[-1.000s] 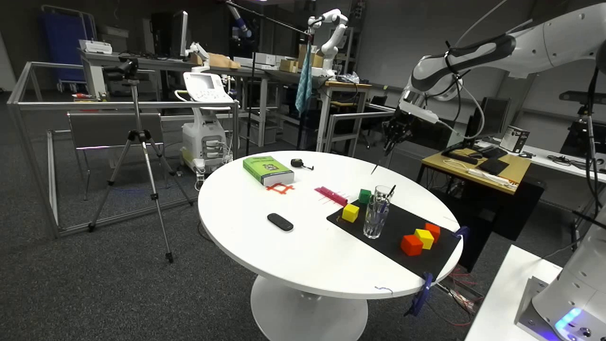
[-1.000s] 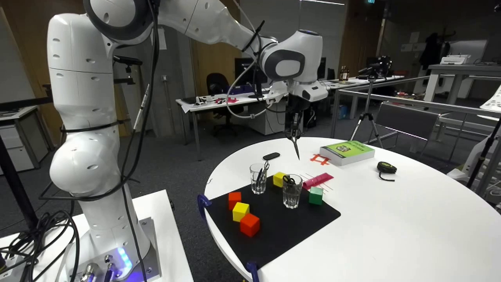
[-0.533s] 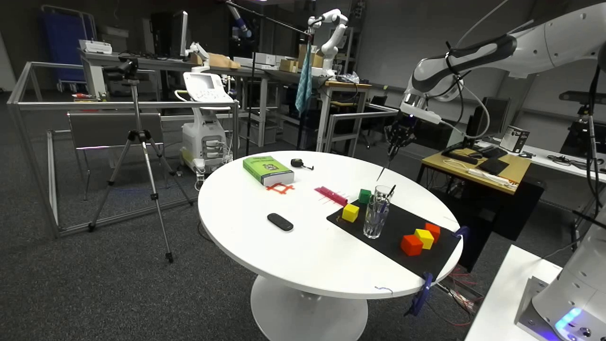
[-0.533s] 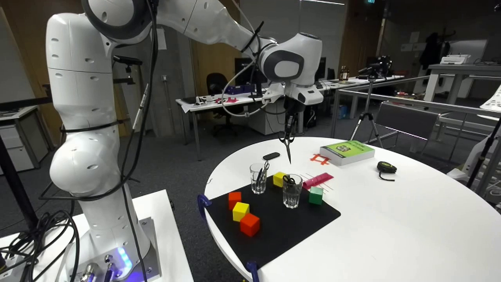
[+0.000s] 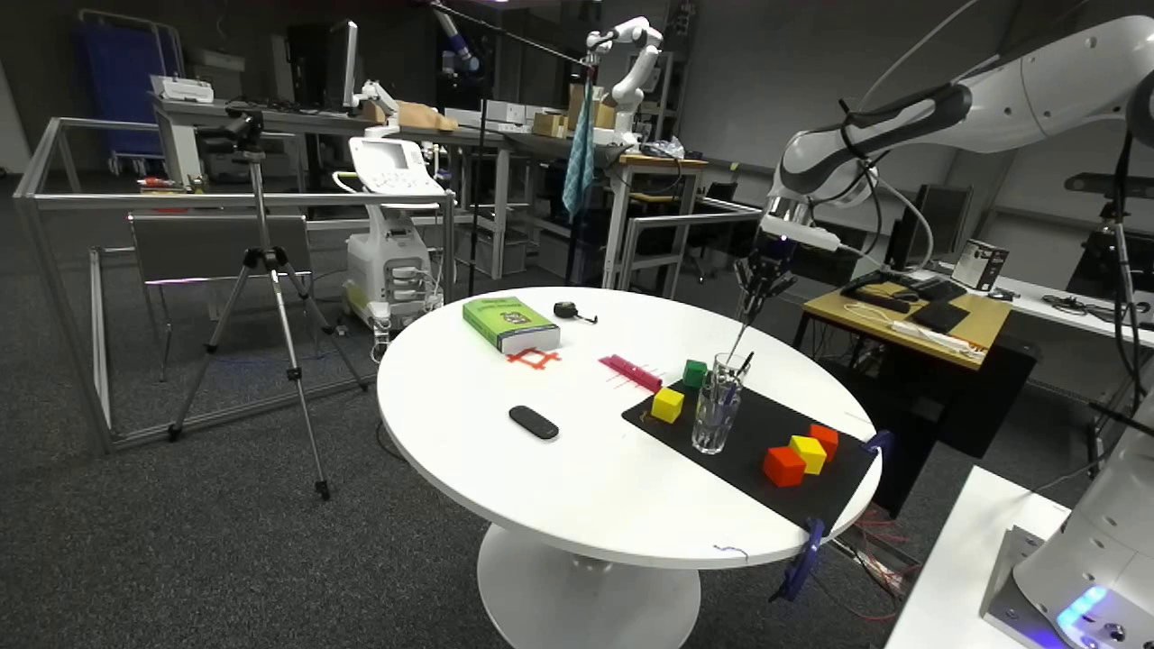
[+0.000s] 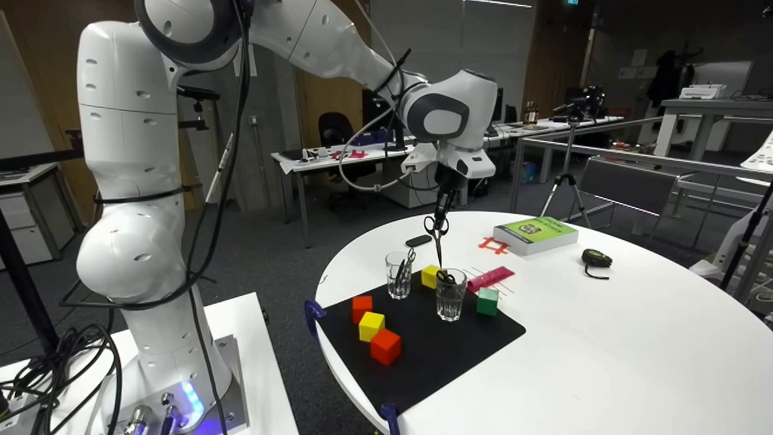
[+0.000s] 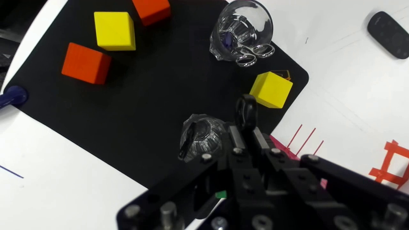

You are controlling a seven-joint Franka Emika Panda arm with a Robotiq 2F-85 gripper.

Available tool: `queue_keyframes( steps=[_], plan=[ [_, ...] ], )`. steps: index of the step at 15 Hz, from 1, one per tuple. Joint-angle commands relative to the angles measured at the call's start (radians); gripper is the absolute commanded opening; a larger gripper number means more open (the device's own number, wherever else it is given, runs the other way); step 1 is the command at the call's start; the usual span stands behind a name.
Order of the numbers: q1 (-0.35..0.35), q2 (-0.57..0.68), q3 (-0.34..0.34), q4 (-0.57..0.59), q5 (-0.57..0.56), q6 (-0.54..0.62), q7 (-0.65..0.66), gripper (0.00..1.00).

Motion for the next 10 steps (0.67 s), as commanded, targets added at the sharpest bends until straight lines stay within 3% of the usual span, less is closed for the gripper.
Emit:
queue_keyframes(
  steps=[1, 10],
  plan=[
    [0.001, 0.002, -0.011, -0.001, -0.023, 0.008, 0.019, 0.02],
    [-0.005, 0.029, -0.023, 0.009, -0.025, 0.023, 0.005, 0.02]
  ],
)
